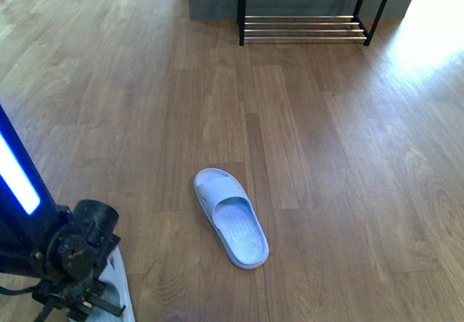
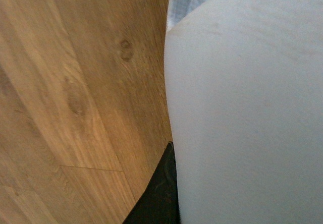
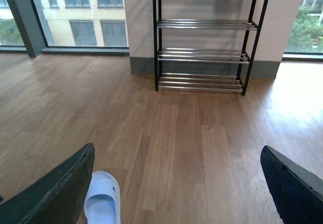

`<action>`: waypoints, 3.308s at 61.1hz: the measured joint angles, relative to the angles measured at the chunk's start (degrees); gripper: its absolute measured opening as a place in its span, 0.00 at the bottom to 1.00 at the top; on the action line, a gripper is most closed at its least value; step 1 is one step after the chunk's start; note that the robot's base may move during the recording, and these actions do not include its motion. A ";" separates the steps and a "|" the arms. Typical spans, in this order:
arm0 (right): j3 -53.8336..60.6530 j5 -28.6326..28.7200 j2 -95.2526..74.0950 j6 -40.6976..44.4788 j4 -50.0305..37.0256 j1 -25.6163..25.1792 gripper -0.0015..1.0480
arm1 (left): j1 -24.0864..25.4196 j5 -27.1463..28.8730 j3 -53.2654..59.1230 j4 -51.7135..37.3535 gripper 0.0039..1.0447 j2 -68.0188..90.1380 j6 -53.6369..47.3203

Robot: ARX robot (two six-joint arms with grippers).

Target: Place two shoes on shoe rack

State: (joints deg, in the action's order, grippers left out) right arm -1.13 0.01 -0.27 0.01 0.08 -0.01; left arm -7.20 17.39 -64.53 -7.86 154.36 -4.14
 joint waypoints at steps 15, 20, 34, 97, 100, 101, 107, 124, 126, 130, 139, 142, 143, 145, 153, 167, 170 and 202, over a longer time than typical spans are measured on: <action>0.00 -0.02 0.00 0.00 0.00 0.00 0.91 | 1.46 -0.28 14.25 -1.03 0.02 -30.45 1.16; 0.00 -0.02 0.00 0.00 0.00 0.00 0.91 | 1.99 2.19 19.80 -3.45 0.02 -40.30 -0.20; 0.00 -0.04 0.00 0.00 0.00 0.00 0.91 | 3.10 15.34 40.98 -16.02 0.02 -71.56 -6.19; 0.00 -0.02 0.00 0.00 0.00 0.00 0.91 | -2.36 20.13 57.94 -28.98 0.02 -94.20 -5.01; 0.00 -0.02 0.00 0.00 0.00 0.00 0.91 | -2.36 20.11 57.94 -28.98 0.02 -94.20 -5.03; 0.00 -0.02 0.00 0.00 0.00 0.00 0.91 | -2.36 20.11 57.94 -28.98 0.02 -94.20 -5.05; 0.00 -0.02 0.00 0.00 0.00 0.00 0.91 | -2.38 20.24 57.94 -28.83 0.02 -94.25 -5.03; 0.00 -0.02 0.00 0.00 0.00 0.00 0.91 | -2.16 23.15 57.94 -28.76 0.02 -94.23 -5.66; 0.00 -0.02 0.00 0.00 0.00 0.00 0.91 | -2.16 23.15 57.94 -28.76 0.02 -94.23 -5.68; 0.00 -0.04 0.00 0.00 0.00 0.00 0.91 | -2.16 23.17 57.94 -28.76 0.02 -94.25 -5.70; 0.00 -0.04 0.02 0.00 0.00 0.00 0.91 | -2.16 23.15 57.94 -28.76 0.02 -94.25 -5.73; 0.00 -0.04 0.00 0.00 0.00 0.00 0.91 | -2.12 23.17 57.94 -28.72 0.02 -94.20 -5.73; 0.00 -0.04 0.00 0.00 0.00 0.00 0.91 | -2.12 23.17 57.94 -28.72 0.02 -94.20 -5.73; 0.00 -0.04 0.00 0.00 0.00 0.00 0.91 | -2.12 23.17 57.94 -28.72 0.02 -94.23 -5.73; 0.00 -0.07 0.00 0.00 0.00 0.00 0.91 | -2.14 23.10 57.94 -28.72 0.02 -94.20 -5.75; 0.00 0.17 -0.02 0.00 0.00 0.00 0.91 | -1.99 23.30 57.94 -28.70 0.02 -94.20 -5.79; 0.00 0.15 0.00 0.00 0.00 0.00 0.91 | -1.97 23.32 57.94 -28.70 0.02 -94.20 -5.81; -5.73 7.02 -55.47 17.29 -24.30 8.87 0.91 | -1.99 23.17 57.94 -28.65 0.02 -94.20 -5.86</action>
State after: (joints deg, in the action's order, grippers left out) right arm -6.85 7.03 -55.75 17.30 -24.23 8.86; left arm -9.19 40.56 -6.59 -36.51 60.16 -10.00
